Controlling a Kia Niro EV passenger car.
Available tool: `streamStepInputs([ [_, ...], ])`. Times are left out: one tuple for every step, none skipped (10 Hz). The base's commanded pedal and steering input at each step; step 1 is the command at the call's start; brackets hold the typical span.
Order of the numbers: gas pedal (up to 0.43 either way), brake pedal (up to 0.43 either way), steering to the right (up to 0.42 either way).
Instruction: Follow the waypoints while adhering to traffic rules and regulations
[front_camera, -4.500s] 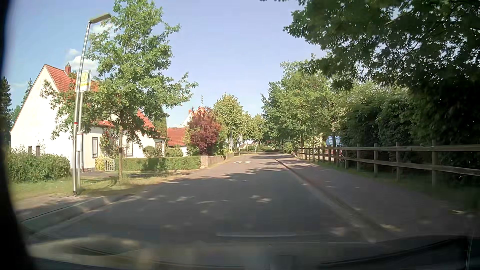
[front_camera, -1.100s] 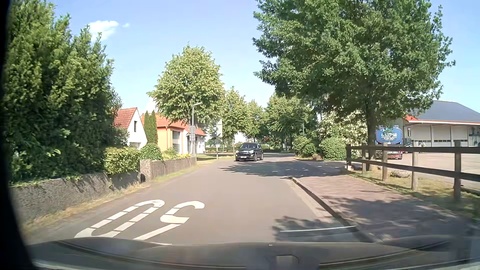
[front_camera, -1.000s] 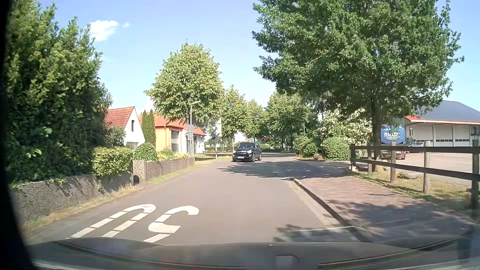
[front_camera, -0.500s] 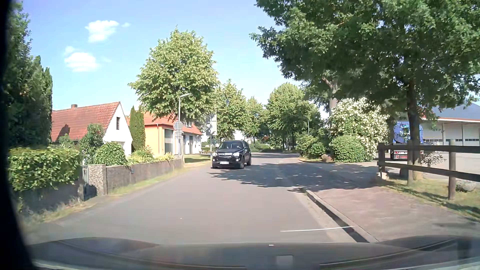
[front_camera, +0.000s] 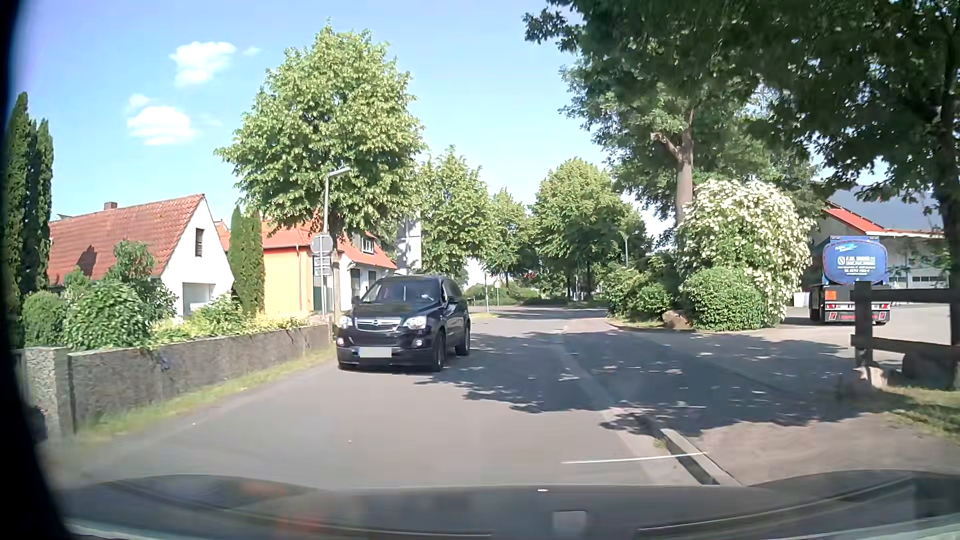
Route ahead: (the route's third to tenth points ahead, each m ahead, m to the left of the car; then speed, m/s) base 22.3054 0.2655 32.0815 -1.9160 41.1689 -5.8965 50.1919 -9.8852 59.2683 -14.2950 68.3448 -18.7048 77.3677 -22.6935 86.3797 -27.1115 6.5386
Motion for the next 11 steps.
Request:
streamStepInputs([
  [0.118,0.006,0.003],
  [0.118,0.006,0.001],
  [0.118,0.006,-0.001],
  [0.118,0.006,-0.004],
  [0.118,0.006,-0.010],
  [0.118,0.006,-0.013],
  [0.118,0.006,-0.013],
  [0.118,0.006,-0.013],
  [0.118,0.006,-0.013],
  [0.118,0.006,-0.013],
  [0.118,0.006,-0.013],
])
